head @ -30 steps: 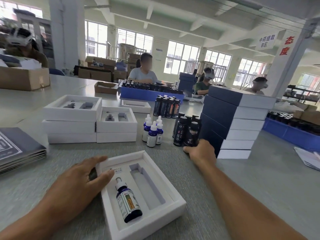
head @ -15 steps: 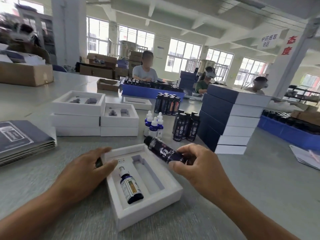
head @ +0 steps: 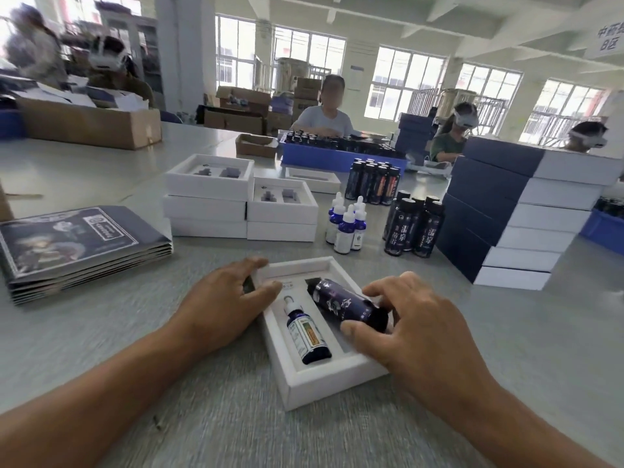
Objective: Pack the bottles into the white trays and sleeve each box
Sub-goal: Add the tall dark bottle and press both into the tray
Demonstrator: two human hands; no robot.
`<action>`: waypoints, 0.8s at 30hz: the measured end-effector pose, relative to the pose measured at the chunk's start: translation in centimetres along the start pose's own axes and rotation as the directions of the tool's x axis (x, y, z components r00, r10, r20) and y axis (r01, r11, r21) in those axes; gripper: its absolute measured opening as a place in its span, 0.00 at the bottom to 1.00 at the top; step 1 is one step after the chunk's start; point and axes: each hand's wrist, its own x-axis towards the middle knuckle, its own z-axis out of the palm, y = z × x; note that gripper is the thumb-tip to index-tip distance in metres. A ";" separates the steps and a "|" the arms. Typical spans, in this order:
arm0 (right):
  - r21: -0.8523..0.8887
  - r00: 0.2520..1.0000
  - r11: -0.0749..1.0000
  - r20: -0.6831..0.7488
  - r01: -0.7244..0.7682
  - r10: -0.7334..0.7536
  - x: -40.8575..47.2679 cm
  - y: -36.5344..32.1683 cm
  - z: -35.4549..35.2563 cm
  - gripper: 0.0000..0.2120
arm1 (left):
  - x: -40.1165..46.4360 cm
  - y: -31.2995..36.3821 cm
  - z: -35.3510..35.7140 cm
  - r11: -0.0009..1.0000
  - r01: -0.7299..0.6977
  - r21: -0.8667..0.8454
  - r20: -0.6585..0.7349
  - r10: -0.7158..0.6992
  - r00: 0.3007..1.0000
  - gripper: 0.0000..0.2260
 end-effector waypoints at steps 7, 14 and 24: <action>-0.080 0.999 0.997 -0.034 0.019 -0.022 -0.1 -0.3 -0.1 0.30 | 0.0 -0.1 0.0 1.000 0.005 -0.018 0.003 -0.005 1.000 0.25; -0.055 0.999 0.998 0.022 -0.033 0.035 0.0 0.1 -0.2 0.37 | 0.0 -0.2 0.0 1.000 -0.005 -0.017 -0.005 0.005 1.000 0.25; 0.226 0.989 0.973 0.147 -0.040 0.006 0.2 1.3 -2.3 0.21 | -0.1 0.0 -0.1 1.000 -0.008 -0.004 -0.008 0.008 1.000 0.26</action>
